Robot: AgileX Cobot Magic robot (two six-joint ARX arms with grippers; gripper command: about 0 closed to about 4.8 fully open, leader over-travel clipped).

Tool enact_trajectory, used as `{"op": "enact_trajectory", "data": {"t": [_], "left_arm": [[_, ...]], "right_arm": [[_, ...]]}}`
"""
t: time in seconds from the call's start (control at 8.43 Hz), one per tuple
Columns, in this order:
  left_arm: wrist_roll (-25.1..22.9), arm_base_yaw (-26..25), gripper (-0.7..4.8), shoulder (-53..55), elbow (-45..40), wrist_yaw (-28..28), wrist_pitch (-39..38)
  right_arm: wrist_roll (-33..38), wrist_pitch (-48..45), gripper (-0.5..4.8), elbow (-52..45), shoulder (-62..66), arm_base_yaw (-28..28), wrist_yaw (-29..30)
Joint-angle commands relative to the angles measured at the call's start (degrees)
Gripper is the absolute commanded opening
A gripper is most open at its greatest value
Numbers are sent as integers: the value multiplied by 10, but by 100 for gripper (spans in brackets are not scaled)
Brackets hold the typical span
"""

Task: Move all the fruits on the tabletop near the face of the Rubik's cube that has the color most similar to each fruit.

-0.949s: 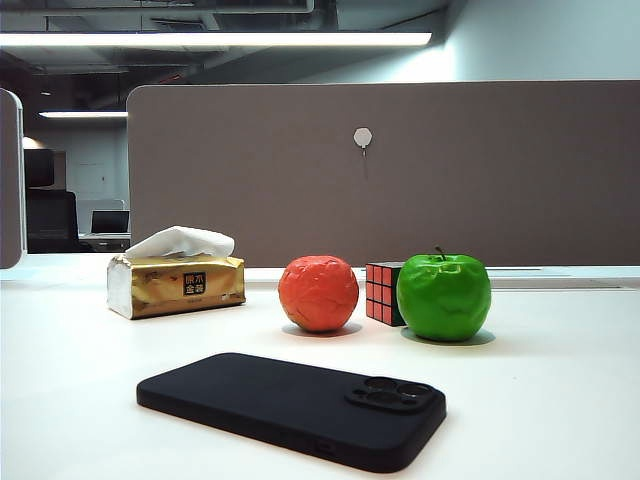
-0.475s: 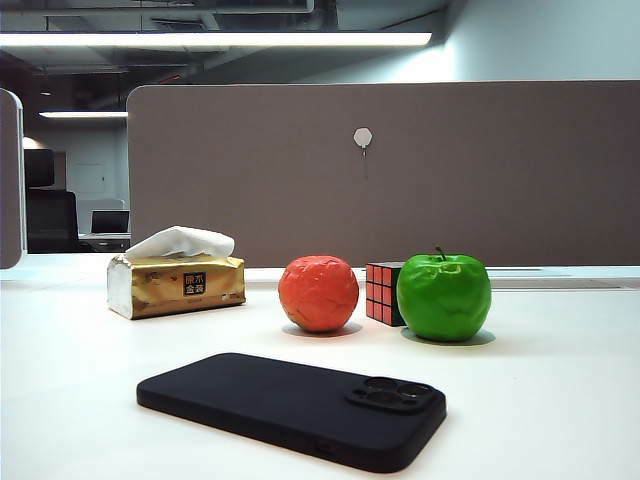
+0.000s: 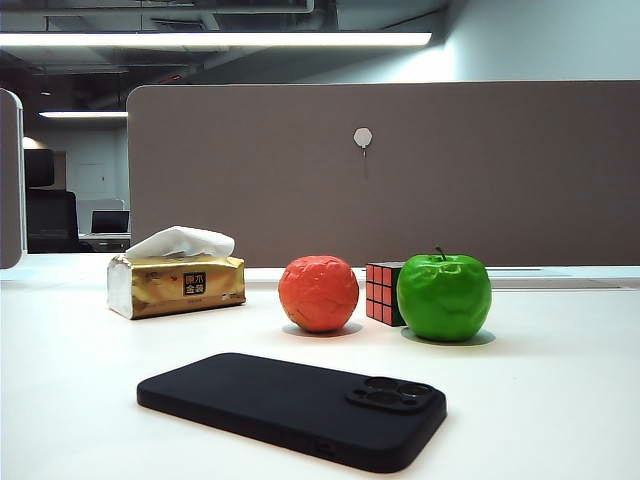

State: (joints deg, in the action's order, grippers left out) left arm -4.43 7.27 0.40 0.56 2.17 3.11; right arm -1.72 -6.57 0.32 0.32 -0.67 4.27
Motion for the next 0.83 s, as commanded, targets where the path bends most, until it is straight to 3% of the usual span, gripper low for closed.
{"op": "enact_trajectory", "data": {"t": [0.12,0.24,0.83], "left_arm": [[13,-42,-5,0,0,-36,9],[42,-105,-5,0,0,-92,9],[59,-111,-5,0,1,-117,3]], "right_arm": [[2,-10,-1,0,1,0,2],[2,-9,-1,0,1,0,2],[2,-9,-1,0,1,0,1]]}}
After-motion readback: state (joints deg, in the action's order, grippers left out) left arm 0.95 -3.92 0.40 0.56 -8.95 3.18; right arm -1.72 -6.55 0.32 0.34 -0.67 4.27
